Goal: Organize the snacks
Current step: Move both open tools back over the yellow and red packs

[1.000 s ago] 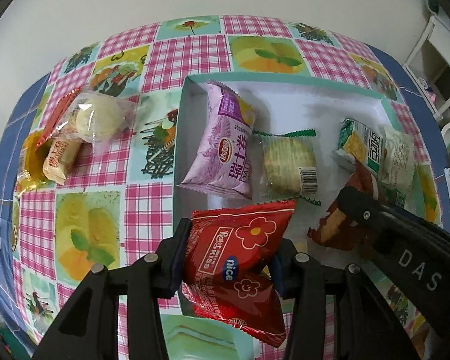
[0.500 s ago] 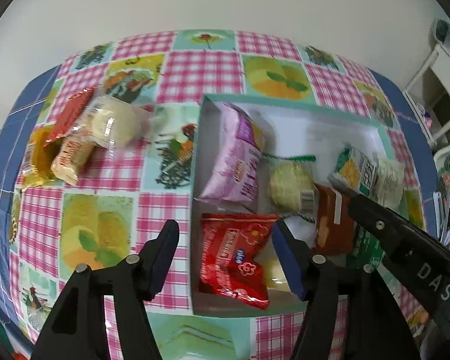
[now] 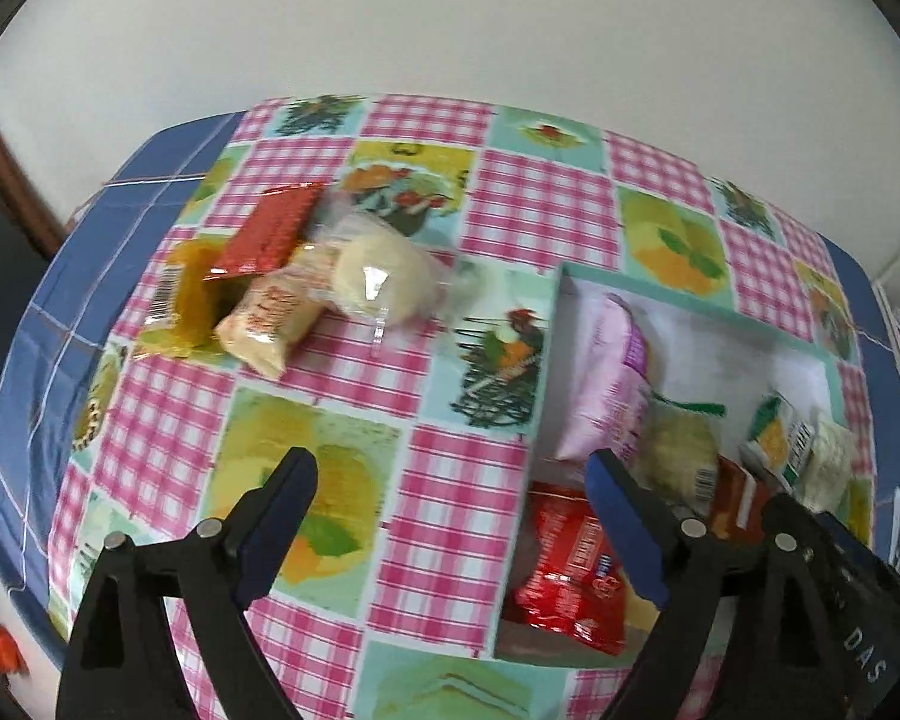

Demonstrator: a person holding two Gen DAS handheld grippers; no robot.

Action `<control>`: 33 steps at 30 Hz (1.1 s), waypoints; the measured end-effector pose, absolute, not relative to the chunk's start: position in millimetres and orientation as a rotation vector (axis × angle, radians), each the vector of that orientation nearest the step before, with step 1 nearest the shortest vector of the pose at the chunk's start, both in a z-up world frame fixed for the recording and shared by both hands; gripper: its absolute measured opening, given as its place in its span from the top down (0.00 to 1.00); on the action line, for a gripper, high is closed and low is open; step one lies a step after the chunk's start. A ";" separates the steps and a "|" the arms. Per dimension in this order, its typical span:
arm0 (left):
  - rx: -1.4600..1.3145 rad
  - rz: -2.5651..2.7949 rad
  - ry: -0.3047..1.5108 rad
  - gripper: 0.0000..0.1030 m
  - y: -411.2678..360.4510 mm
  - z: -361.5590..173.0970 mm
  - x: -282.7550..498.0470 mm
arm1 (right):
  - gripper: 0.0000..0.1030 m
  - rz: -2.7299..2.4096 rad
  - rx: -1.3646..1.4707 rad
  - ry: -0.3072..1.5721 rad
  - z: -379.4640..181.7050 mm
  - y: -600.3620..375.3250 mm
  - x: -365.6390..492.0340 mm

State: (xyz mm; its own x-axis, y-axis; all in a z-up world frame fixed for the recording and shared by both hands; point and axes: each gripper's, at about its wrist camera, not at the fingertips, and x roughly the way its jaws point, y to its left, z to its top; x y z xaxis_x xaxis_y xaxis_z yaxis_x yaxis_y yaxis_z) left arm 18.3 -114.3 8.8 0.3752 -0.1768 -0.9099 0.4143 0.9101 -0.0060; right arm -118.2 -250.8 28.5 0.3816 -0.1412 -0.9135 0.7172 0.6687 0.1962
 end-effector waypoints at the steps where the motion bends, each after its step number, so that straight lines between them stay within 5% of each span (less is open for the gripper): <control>1: 0.234 -0.373 1.126 0.12 -112.2 8.5 19.9 | 0.40 -0.597 0.638 1.048 28.3 -248.9 -116.8; 19: 0.211 -0.305 1.114 0.03 -98.0 6.9 29.7 | 0.02 -0.564 0.545 1.073 25.7 -232.2 -103.6; 33: 0.175 -0.268 1.111 0.03 -75.7 8.1 46.3 | 0.00 -0.552 0.551 1.030 25.5 -225.4 -96.4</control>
State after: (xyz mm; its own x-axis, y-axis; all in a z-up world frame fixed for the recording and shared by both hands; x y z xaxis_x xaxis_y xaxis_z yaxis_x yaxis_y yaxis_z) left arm 46.3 -75.7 8.1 0.4164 -0.1255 -0.9005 0.2992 0.9542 0.0053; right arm -96.4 -225.4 25.5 0.4072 -0.1646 -0.8984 0.6572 0.7358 0.1631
